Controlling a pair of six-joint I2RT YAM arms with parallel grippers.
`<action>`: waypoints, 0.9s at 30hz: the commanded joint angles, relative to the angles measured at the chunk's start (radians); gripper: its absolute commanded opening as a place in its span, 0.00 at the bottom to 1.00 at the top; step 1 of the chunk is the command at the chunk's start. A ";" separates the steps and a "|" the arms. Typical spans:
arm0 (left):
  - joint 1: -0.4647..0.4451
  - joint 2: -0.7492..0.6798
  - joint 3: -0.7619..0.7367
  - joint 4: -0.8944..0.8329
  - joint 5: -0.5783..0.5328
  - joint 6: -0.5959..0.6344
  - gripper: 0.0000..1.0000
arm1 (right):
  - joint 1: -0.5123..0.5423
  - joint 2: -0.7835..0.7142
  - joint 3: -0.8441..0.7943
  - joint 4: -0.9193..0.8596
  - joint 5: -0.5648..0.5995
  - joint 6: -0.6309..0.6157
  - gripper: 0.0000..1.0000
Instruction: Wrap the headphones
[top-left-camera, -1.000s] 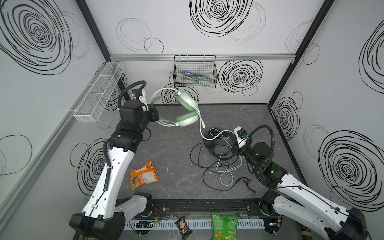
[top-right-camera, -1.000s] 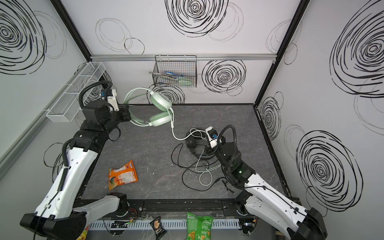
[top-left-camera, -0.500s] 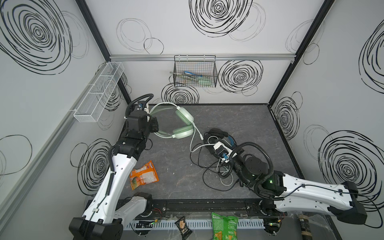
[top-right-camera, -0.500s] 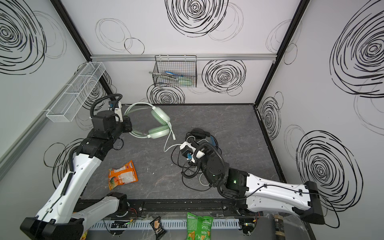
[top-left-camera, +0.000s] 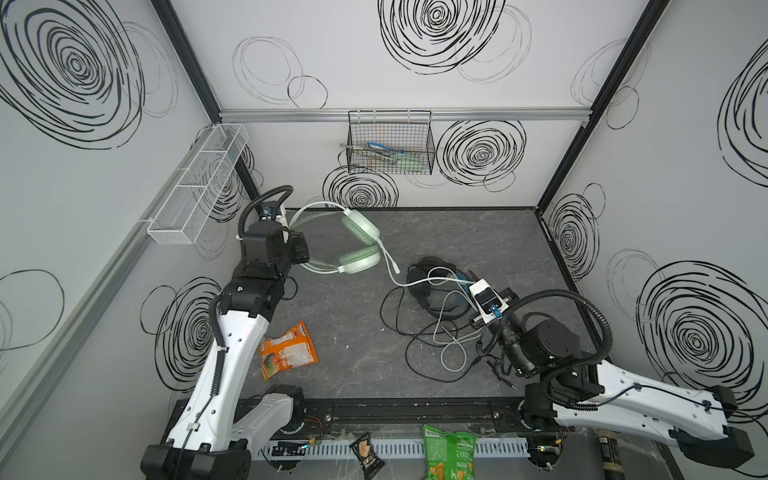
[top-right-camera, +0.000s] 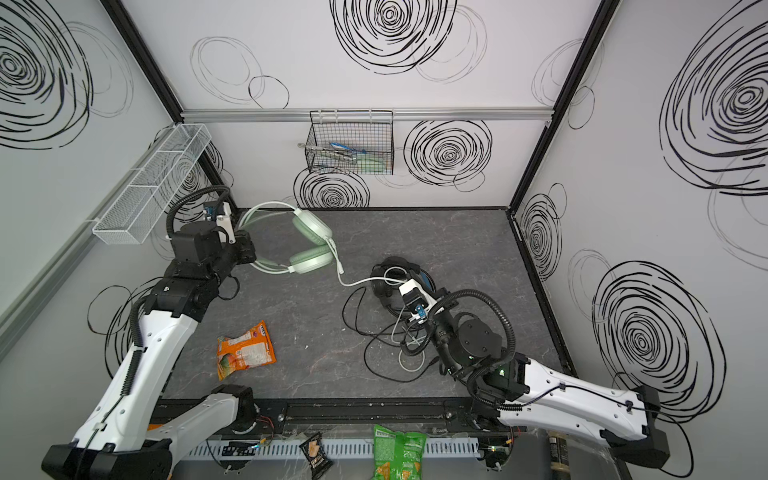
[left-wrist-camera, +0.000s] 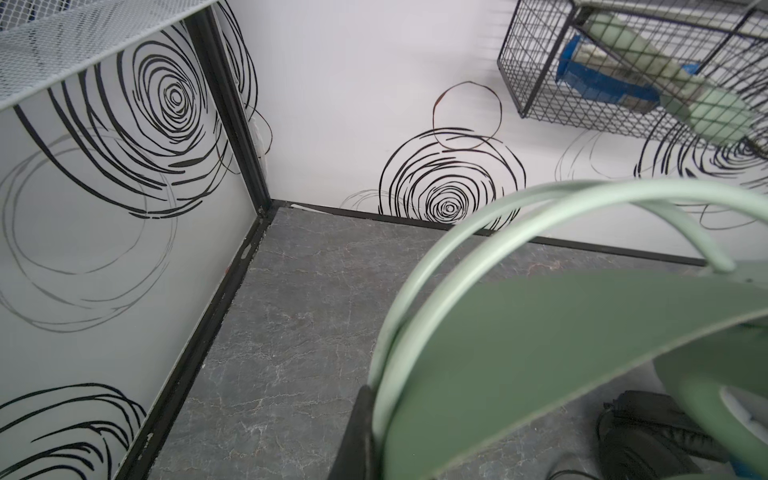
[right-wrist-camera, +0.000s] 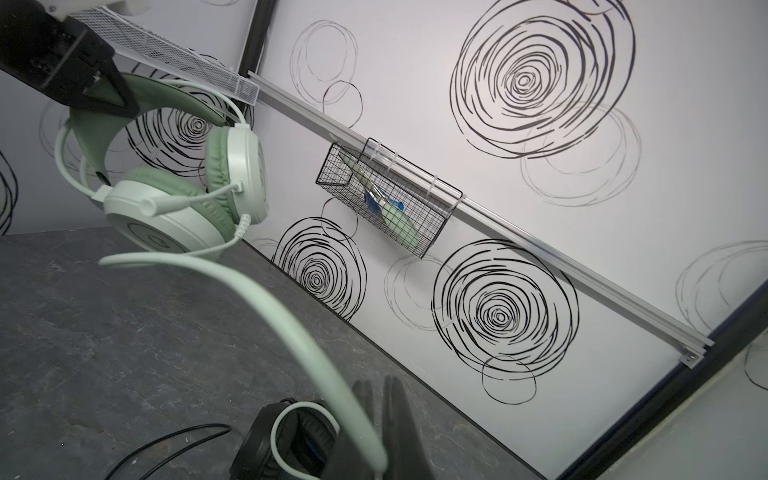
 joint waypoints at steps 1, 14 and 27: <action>0.058 0.020 0.105 0.151 0.086 -0.110 0.00 | -0.040 -0.025 0.000 -0.009 -0.051 0.059 0.00; 0.161 0.049 0.266 0.170 0.141 -0.197 0.00 | -0.186 -0.046 -0.115 0.077 -0.227 0.185 0.10; 0.059 0.006 0.466 0.133 0.199 -0.165 0.00 | -0.423 0.244 -0.172 0.278 -0.945 0.355 0.15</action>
